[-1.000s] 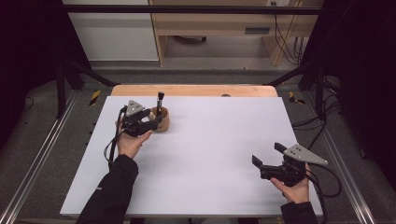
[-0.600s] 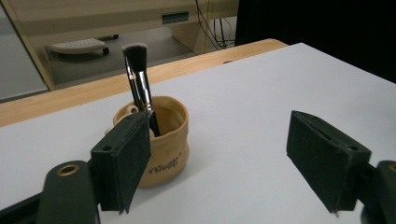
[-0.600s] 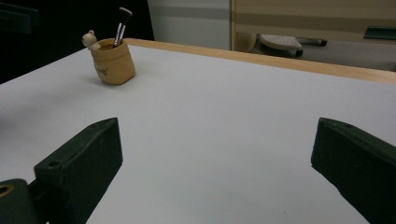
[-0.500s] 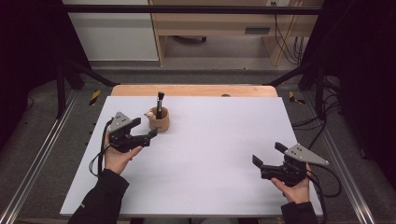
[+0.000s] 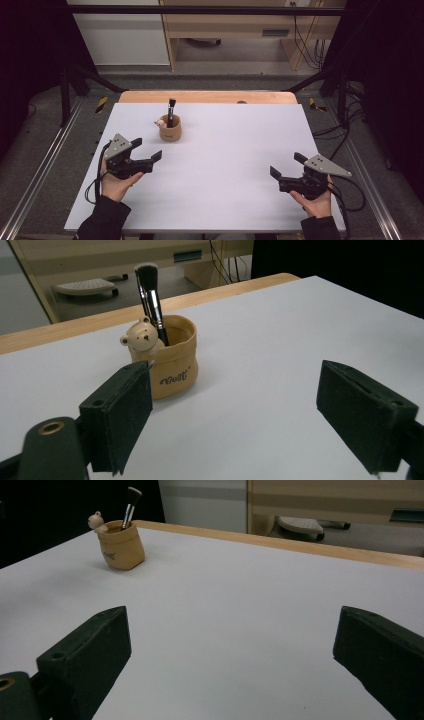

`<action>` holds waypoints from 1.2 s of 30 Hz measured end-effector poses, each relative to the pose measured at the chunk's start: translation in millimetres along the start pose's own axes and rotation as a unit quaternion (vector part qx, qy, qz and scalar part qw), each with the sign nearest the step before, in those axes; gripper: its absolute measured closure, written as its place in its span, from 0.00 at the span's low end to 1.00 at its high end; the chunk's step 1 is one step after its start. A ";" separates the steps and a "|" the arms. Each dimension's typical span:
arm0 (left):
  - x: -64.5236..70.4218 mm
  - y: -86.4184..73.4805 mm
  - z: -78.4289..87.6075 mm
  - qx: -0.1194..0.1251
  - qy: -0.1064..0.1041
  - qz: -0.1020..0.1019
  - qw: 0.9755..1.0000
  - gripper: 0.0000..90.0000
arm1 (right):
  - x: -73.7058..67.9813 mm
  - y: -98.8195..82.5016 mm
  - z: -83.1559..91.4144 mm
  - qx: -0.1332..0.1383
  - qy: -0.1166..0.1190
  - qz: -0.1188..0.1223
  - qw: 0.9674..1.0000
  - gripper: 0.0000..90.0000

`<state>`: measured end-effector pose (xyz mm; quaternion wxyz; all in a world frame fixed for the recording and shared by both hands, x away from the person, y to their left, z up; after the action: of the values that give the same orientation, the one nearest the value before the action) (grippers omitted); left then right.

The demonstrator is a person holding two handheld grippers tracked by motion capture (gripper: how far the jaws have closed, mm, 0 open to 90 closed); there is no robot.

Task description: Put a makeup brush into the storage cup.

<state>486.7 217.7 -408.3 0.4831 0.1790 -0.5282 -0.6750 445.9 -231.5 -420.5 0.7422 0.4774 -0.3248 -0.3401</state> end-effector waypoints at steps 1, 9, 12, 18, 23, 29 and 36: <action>0.0 -3.0 3.8 -0.001 -0.002 0.003 1.000 0.15 | 0.0 0.0 -0.1 0.001 0.000 0.001 1.000 0.03; 0.2 -12.8 18.1 -0.002 0.001 -0.003 1.000 0.13 | -0.2 0.2 0.1 0.001 0.001 0.001 1.000 0.03; -3.2 -16.8 25.6 -0.005 0.007 -0.008 1.000 0.12 | -0.5 0.5 0.4 0.001 0.001 0.000 1.000 0.03; -8.4 -21.6 30.8 -0.001 0.012 -0.002 1.000 0.12 | -0.6 0.2 0.2 0.000 0.001 0.001 1.000 0.03; -17.9 -26.8 34.4 0.001 0.021 0.009 1.000 0.11 | -1.4 -0.4 -0.3 -0.002 0.004 0.002 1.000 0.03; -28.1 -30.9 37.3 0.001 0.034 0.017 0.999 0.11 | -1.5 -1.4 -0.9 -0.004 0.004 0.007 1.000 0.03; -37.1 -32.9 41.4 0.008 0.034 0.020 0.999 0.11 | -0.1 -2.9 0.4 -0.007 0.001 0.008 1.000 0.03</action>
<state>457.8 270.5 -431.8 0.5126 0.1954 -0.5200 -0.6547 445.0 -232.5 -423.0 0.7487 0.4696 -0.3254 -0.3362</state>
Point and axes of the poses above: each handheld gripper's, and its own axes: z roughly backward along the jaws, y roughly out of its top, x roughly to its right, the point moved 5 cm from there along -z, roughly forward along the jaws, and after that the axes turned 15 degrees about z, right-handed, at the moved point
